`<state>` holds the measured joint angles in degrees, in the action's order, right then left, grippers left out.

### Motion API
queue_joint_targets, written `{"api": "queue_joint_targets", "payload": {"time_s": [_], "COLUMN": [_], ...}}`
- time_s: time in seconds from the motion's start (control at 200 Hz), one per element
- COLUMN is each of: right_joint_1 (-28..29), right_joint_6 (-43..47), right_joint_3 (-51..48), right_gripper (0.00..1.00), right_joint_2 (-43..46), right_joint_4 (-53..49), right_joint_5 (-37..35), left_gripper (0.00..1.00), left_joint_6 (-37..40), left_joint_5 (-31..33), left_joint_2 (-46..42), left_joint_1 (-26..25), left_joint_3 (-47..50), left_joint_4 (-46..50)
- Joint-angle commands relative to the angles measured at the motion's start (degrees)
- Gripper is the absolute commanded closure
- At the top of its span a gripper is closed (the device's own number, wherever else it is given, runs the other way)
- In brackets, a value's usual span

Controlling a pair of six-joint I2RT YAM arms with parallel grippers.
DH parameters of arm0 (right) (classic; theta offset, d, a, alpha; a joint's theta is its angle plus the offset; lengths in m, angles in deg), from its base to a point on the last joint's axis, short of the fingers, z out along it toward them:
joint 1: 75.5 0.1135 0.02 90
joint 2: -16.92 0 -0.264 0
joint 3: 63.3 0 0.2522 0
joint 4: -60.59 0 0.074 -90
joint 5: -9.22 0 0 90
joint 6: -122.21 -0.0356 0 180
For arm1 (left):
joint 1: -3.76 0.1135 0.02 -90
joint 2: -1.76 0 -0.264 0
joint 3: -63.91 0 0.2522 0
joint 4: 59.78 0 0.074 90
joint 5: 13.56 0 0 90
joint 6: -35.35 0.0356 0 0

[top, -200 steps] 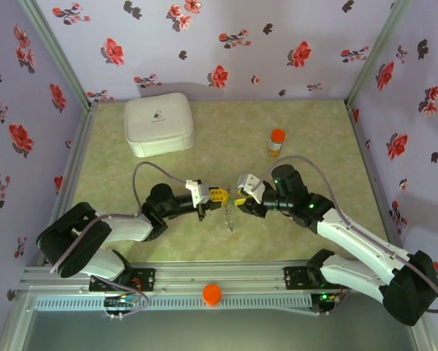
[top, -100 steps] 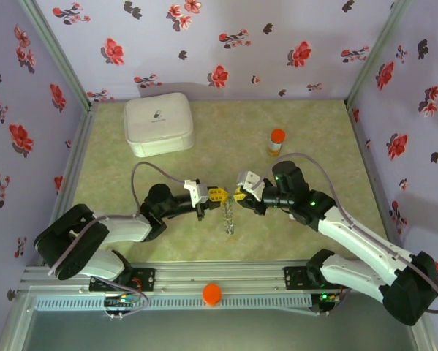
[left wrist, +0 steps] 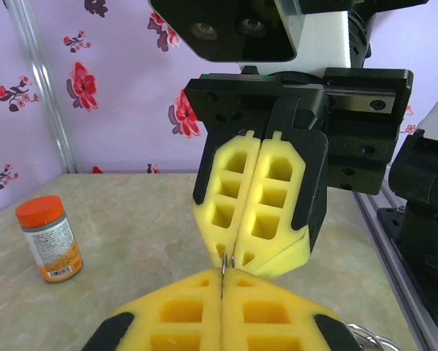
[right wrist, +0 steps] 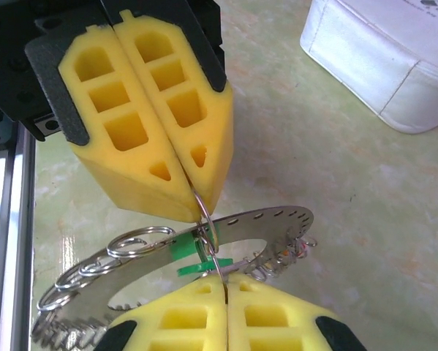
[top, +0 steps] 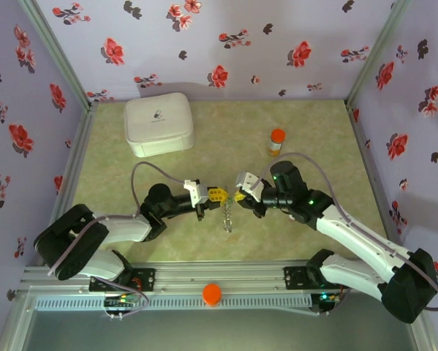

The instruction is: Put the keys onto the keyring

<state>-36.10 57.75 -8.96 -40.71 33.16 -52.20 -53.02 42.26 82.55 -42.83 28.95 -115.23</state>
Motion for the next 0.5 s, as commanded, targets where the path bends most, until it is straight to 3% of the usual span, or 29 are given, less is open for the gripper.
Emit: {"api": "queue_joint_targets", "payload": {"time_s": [0.0, 0.28, 0.495], "right_joint_1": [0.41, 0.77, -0.84], "right_joint_6": [0.97, 0.46, -1.36], "right_joint_3": [1.92, 2.06, -1.73], "right_gripper": [0.93, 0.91, 0.7], "right_joint_2": [-1.16, -1.81, 4.9], "right_joint_4": [-2.35, -3.33, -0.23], "right_joint_5": [1.4, 2.85, -0.17], "left_gripper": [1.0, 1.0, 1.0], "left_joint_6": [0.5, 1.03, 2.56], "left_joint_5": [-1.47, -3.1, -3.09], "left_joint_2": [-1.7, -1.09, -0.15], "left_joint_1": [0.27, 0.2, 0.18], "left_joint_3": [-0.82, -2.06, -1.21], "left_joint_4": [-3.73, -3.83, -3.48]}}
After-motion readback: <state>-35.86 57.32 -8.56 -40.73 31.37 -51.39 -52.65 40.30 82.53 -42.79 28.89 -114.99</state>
